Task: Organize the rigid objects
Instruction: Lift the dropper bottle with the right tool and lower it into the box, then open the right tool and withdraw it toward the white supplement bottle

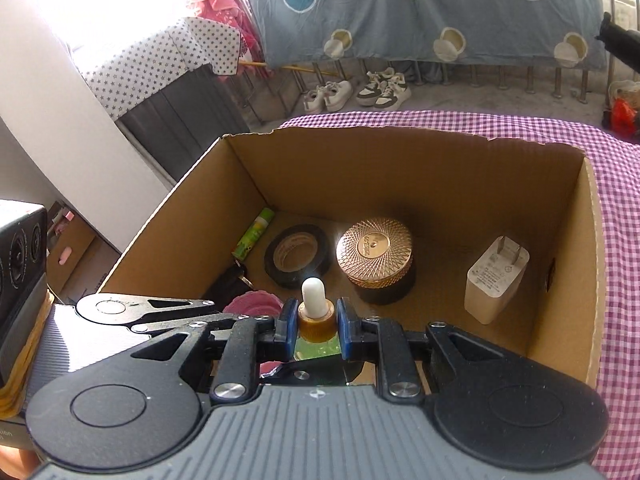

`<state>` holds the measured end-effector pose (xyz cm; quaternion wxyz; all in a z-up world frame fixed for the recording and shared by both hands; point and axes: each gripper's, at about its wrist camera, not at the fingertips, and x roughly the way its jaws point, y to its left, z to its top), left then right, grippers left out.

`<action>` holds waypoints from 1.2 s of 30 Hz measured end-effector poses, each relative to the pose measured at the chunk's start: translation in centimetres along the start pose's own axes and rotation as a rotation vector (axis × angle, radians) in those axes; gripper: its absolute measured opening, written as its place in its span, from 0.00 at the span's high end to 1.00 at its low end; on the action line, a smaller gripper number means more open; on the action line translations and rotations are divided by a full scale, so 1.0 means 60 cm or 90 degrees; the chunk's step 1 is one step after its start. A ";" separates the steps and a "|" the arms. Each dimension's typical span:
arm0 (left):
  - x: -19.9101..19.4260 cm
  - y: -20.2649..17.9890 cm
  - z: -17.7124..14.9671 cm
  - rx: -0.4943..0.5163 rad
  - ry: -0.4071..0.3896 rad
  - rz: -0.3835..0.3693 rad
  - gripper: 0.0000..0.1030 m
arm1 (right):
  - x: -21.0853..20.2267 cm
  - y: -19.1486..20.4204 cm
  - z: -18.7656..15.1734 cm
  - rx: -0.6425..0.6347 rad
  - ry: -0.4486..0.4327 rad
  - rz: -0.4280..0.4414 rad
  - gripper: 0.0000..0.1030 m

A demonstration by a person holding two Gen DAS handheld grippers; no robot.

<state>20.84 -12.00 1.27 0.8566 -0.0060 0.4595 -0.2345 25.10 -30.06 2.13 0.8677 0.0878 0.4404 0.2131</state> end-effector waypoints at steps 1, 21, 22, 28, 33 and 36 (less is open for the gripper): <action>-0.001 0.000 -0.003 0.001 -0.001 0.000 0.68 | 0.001 0.002 -0.002 -0.002 0.003 -0.004 0.78; -0.092 -0.043 -0.027 0.057 -0.093 -0.004 0.26 | -0.144 0.048 -0.058 0.027 -0.160 -0.041 0.43; -0.101 -0.045 -0.031 0.062 -0.098 -0.004 0.24 | -0.161 0.055 -0.067 0.024 -0.176 -0.041 0.40; -0.160 -0.060 -0.070 0.107 -0.124 0.004 0.11 | -0.242 0.086 -0.124 0.045 -0.247 -0.043 0.25; -0.200 -0.064 -0.106 0.133 -0.139 0.008 0.05 | -0.287 0.101 -0.176 0.087 -0.282 -0.016 0.15; -0.215 -0.062 -0.123 0.143 -0.140 0.011 0.03 | -0.302 0.107 -0.204 0.110 -0.296 -0.005 0.06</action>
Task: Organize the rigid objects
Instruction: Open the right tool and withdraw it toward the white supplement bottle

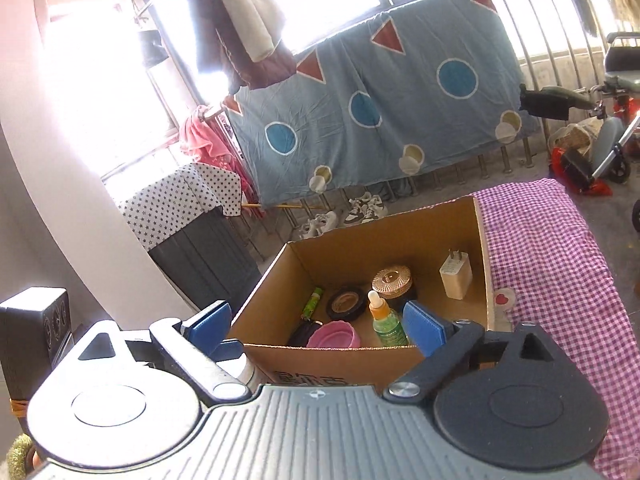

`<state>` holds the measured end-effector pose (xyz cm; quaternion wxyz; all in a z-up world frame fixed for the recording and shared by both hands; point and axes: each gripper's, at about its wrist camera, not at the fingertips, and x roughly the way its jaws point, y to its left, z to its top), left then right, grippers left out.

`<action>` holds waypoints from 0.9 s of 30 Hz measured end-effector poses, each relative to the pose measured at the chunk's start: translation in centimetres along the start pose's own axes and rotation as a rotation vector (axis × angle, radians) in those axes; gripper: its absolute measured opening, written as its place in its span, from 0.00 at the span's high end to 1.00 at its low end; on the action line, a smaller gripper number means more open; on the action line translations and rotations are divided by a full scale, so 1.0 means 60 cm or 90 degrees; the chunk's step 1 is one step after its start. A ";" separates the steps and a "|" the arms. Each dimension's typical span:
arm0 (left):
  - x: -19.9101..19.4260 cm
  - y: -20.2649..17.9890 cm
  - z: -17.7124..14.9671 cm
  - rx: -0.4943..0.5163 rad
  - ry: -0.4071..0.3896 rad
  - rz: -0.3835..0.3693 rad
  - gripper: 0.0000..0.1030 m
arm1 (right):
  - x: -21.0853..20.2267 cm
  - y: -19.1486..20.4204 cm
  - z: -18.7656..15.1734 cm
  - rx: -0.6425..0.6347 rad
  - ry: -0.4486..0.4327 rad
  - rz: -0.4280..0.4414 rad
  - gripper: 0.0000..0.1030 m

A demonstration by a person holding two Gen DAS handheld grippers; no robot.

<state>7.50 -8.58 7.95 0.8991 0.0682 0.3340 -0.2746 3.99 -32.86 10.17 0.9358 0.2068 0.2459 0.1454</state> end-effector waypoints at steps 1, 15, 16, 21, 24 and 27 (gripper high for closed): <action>-0.005 0.002 -0.006 -0.001 0.001 0.000 0.02 | -0.005 0.001 -0.006 0.005 -0.001 0.001 0.05; -0.047 0.052 -0.062 -0.022 -0.002 0.037 0.01 | -0.001 0.046 -0.061 0.037 0.038 0.012 0.05; -0.049 0.056 -0.065 -0.025 -0.004 0.039 0.01 | 0.001 0.050 -0.063 0.036 0.042 0.014 0.05; -0.057 0.079 -0.078 -0.028 -0.009 0.061 0.01 | 0.020 0.076 -0.067 0.024 0.059 0.022 0.05; -0.058 0.095 -0.085 -0.035 -0.009 0.070 0.01 | 0.033 0.089 -0.072 0.021 0.071 0.024 0.05; -0.056 0.110 -0.090 -0.046 -0.006 0.073 0.01 | 0.049 0.100 -0.074 0.019 0.084 0.030 0.05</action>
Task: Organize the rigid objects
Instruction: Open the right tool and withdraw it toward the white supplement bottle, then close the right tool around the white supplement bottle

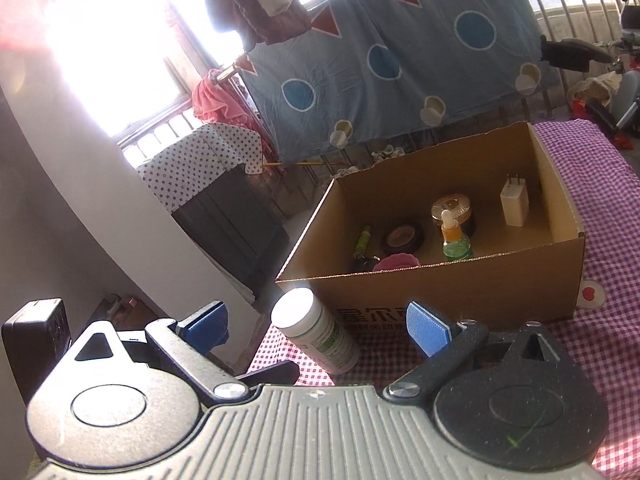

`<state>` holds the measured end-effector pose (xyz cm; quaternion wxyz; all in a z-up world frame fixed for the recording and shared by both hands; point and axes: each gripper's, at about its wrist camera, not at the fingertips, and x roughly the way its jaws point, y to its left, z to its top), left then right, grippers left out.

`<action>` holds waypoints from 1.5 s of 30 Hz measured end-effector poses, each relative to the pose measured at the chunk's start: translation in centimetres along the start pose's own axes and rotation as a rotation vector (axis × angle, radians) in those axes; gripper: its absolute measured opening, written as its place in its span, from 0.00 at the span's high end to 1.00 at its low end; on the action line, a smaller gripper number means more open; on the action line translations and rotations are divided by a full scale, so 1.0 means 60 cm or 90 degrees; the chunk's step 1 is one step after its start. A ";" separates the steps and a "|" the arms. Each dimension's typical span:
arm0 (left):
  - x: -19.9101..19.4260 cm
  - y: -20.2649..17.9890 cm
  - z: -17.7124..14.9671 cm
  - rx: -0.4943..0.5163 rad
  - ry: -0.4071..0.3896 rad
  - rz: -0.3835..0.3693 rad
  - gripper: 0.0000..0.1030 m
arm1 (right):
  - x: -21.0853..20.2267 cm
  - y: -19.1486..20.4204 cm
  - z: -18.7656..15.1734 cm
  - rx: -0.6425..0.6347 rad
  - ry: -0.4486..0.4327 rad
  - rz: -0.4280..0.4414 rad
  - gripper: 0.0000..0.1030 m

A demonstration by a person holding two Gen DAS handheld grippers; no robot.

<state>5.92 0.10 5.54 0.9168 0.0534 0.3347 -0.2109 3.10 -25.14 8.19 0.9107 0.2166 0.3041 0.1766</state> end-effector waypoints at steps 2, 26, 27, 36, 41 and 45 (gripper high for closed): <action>0.002 0.013 -0.005 -0.005 0.002 0.005 0.01 | 0.009 0.005 -0.001 -0.003 0.007 0.002 0.05; 0.113 0.052 -0.014 0.014 0.020 0.020 0.21 | 0.193 -0.029 0.006 0.111 0.099 0.050 0.37; 0.119 0.053 -0.013 0.010 0.026 0.020 0.26 | 0.201 -0.030 0.005 0.113 0.103 0.048 0.38; 0.129 0.045 -0.011 -0.011 0.047 0.028 0.47 | 0.226 -0.028 0.000 0.125 0.123 0.062 0.60; 0.127 0.029 -0.009 -0.011 0.056 0.028 0.48 | 0.216 -0.033 0.001 0.130 0.124 0.057 0.60; 0.122 0.016 -0.008 -0.009 0.057 0.018 0.48 | 0.199 -0.037 -0.002 0.137 0.120 0.052 0.60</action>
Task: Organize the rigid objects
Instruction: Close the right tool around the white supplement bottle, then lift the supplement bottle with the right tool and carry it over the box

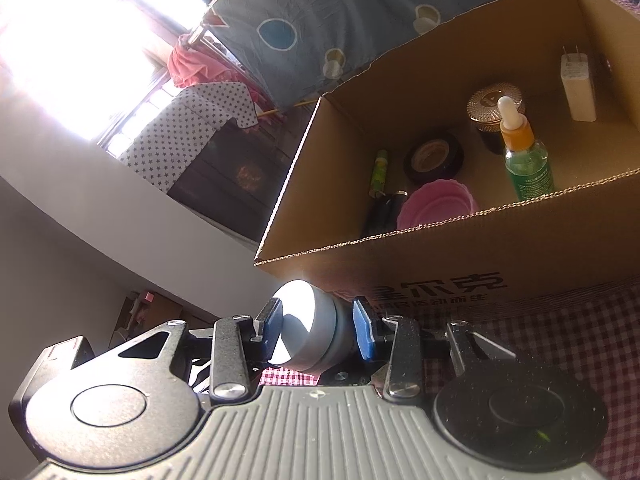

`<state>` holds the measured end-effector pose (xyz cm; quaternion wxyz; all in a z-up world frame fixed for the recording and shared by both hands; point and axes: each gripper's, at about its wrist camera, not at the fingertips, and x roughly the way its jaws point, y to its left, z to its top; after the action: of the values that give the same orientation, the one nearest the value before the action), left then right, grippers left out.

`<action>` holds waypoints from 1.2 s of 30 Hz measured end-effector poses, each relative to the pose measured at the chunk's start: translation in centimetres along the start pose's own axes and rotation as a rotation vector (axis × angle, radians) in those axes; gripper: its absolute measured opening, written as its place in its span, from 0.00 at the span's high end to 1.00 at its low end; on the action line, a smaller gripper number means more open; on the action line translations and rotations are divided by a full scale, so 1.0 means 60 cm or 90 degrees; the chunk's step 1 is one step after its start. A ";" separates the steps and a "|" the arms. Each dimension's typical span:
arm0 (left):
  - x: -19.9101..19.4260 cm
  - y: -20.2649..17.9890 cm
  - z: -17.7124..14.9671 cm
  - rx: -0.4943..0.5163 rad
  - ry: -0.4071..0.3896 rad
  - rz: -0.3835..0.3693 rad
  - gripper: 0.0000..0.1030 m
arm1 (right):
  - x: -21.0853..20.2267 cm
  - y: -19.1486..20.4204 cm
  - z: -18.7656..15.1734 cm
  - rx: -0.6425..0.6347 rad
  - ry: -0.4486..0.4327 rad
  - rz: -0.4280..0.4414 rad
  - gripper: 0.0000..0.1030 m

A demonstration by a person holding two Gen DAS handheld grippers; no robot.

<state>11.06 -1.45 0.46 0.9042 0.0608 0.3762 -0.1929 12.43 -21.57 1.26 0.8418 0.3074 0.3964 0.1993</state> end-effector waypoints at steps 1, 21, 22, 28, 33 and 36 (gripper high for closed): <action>-0.002 -0.003 0.000 0.003 -0.001 -0.002 0.48 | -0.007 -0.001 -0.002 0.001 -0.003 -0.001 0.60; -0.070 -0.091 0.019 0.076 -0.062 0.014 0.48 | -0.126 0.004 -0.019 0.000 -0.072 0.034 0.60; -0.079 -0.094 0.027 0.082 -0.075 0.017 0.48 | -0.138 0.013 -0.014 -0.011 -0.084 0.039 0.60; -0.126 -0.116 0.108 0.122 -0.148 0.008 0.48 | -0.208 0.067 0.047 -0.078 -0.162 0.055 0.60; -0.110 -0.144 0.189 0.138 -0.159 -0.043 0.48 | -0.244 0.072 0.111 -0.098 -0.208 0.034 0.60; -0.074 -0.161 0.221 0.144 -0.132 -0.075 0.48 | -0.246 0.047 0.148 -0.079 -0.209 0.017 0.60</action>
<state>13.10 -12.34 13.34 0.9129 0.1198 0.2593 -0.2917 10.23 -31.27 15.64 0.9100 0.2883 0.2360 0.1819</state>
